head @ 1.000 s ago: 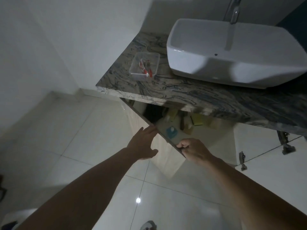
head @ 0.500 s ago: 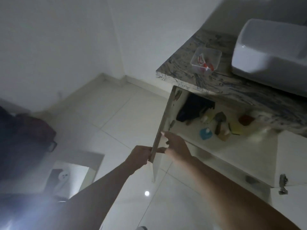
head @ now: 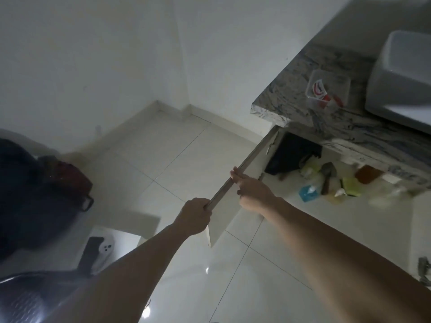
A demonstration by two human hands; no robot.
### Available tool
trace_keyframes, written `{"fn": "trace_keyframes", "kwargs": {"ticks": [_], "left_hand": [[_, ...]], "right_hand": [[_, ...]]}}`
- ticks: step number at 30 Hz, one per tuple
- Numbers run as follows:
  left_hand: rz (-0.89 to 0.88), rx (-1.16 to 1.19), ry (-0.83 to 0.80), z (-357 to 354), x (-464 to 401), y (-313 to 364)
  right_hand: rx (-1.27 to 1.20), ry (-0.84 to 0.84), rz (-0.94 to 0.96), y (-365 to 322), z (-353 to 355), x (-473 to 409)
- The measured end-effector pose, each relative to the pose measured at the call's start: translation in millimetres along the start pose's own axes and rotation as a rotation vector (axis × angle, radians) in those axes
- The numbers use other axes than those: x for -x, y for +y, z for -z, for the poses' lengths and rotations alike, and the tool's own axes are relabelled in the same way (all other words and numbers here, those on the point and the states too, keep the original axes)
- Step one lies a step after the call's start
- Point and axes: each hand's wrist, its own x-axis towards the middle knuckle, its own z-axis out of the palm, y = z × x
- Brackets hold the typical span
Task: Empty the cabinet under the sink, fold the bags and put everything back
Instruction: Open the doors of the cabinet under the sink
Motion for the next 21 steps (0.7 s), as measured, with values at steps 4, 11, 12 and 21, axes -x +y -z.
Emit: {"fn": "trace_keyframes", "kwargs": {"ticks": [4,11,12,21], "left_hand": [[0.085,-0.115,-0.002,9,-9,8],[0.073,-0.4,0.07,25,-23,61],[0.03,-0.437,0.087,23,-25,73],[-0.341,-0.408,-0.171,-43,-46,194]], "right_hand": [[0.042,0.019,-0.003,7,18,10],[0.001,0.078,-0.148,57,51,55],[-0.003,0.074,-0.173,66,55,64],[-0.076,0.053,-0.433,179,72,138]]}}
